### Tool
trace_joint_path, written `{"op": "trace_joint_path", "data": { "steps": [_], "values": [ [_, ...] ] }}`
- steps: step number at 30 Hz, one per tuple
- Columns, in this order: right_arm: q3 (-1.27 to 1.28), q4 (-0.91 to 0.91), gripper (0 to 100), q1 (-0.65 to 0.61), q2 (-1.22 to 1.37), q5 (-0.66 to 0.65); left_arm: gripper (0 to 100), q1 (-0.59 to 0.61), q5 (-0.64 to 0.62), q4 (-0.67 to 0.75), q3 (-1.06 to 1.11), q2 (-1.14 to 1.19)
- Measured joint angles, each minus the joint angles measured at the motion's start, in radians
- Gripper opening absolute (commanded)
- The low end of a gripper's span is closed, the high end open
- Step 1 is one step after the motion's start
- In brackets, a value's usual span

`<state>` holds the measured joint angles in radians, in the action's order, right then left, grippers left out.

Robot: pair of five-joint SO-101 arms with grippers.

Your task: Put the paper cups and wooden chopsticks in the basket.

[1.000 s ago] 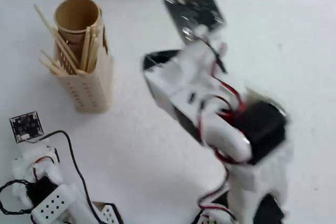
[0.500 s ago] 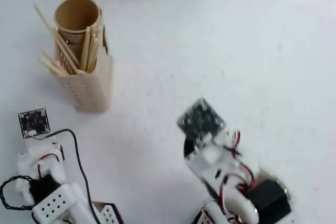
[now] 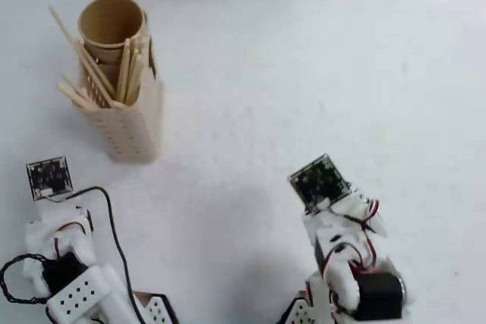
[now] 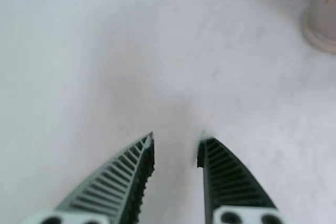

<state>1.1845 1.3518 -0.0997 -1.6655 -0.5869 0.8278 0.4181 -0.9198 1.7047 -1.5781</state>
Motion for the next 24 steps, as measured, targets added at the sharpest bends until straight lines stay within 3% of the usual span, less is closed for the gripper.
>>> {"op": "trace_joint_path", "data": {
  "steps": [4,14,24],
  "values": [
    [0.212,-0.091,1.8,0.106,-0.044,-0.006,15,-0.104,-0.020,0.000,0.000,0.000],
    [0.474,-0.109,1.8,0.284,-0.132,-0.008,15,-0.517,-0.064,0.028,0.000,0.000],
    [0.497,-0.114,1.8,0.292,-0.132,-0.008,15,-0.572,-0.064,0.028,0.000,0.000]
  ]
}}
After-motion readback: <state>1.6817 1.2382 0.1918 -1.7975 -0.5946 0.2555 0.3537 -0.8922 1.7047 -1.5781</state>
